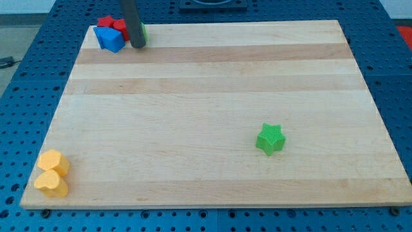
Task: Push the green circle into the red circle
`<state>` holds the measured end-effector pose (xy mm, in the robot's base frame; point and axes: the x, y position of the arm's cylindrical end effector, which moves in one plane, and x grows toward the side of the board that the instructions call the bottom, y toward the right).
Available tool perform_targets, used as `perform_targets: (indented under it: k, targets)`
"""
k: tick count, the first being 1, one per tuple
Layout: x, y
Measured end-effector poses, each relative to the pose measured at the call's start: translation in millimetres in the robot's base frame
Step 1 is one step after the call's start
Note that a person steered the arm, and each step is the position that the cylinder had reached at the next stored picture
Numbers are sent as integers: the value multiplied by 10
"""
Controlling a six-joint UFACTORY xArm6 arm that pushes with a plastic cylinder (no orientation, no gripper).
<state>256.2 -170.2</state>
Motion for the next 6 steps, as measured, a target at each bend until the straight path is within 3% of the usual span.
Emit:
perform_targets:
  k: [3,6]
  targets:
    - [-98,455]
    - [-240,243]
